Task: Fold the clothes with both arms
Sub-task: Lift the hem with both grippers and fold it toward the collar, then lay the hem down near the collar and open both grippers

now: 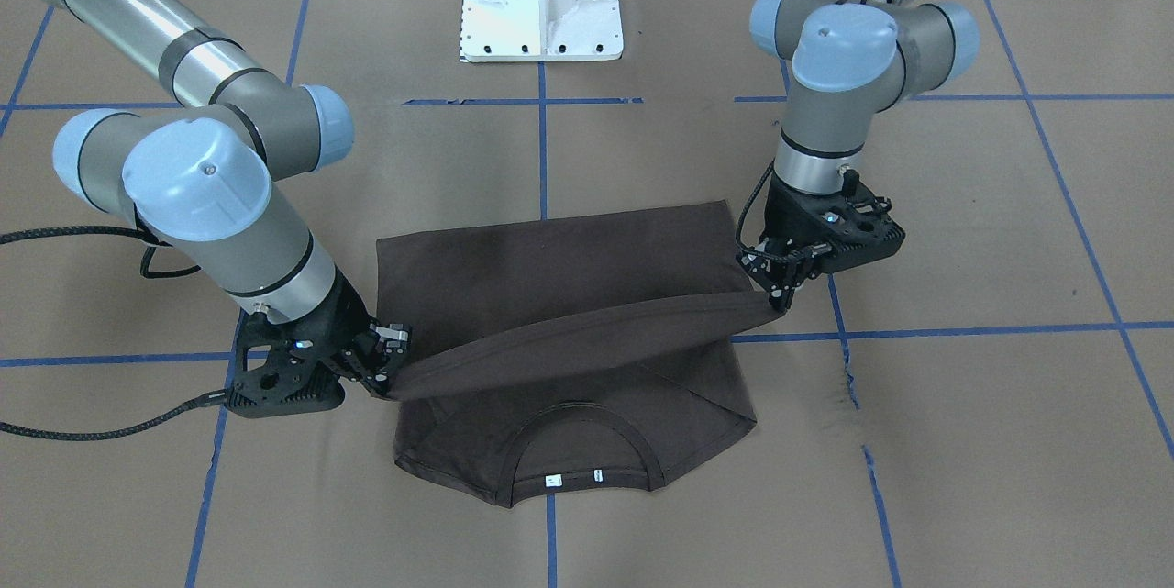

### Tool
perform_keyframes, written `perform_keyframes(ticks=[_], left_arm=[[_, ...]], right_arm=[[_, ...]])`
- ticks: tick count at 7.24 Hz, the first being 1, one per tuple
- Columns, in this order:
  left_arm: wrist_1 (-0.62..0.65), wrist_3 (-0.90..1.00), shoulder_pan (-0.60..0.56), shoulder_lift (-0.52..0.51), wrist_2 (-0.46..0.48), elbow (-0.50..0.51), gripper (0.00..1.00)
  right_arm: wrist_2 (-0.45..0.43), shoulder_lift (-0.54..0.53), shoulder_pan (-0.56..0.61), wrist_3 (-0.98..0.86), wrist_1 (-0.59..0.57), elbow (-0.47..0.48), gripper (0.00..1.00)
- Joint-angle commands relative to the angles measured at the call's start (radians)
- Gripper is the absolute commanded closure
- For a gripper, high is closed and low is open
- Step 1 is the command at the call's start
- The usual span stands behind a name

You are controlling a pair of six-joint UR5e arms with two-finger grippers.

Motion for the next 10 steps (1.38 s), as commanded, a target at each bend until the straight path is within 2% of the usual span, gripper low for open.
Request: perform_keyframes(ticks=[1,4,6,10], left_arm=[[-0.078,0.0,-0.025,-0.04,0.0,0.11,1.0],[-0.08,-0.003,-0.033,-0.078,0.003,0.154,1.0],[-0.154,-0.012,-0.036,-0.106,0.009,0.238,1.0],[-0.173,-0.007,-0.053,-0.123,0.011,0.281,1.0]], right_arm=[[-0.001,0.031,0.017,-0.002,0.091,-0.134,1.0],[-0.003,0.073,0.017,-0.002,0.092,-0.187,1.0],[-0.015,0.095,0.017,-0.005,0.093,-0.227,1.0],[-0.03,0.1,0.017,-0.005,0.095,-0.238,1.0]])
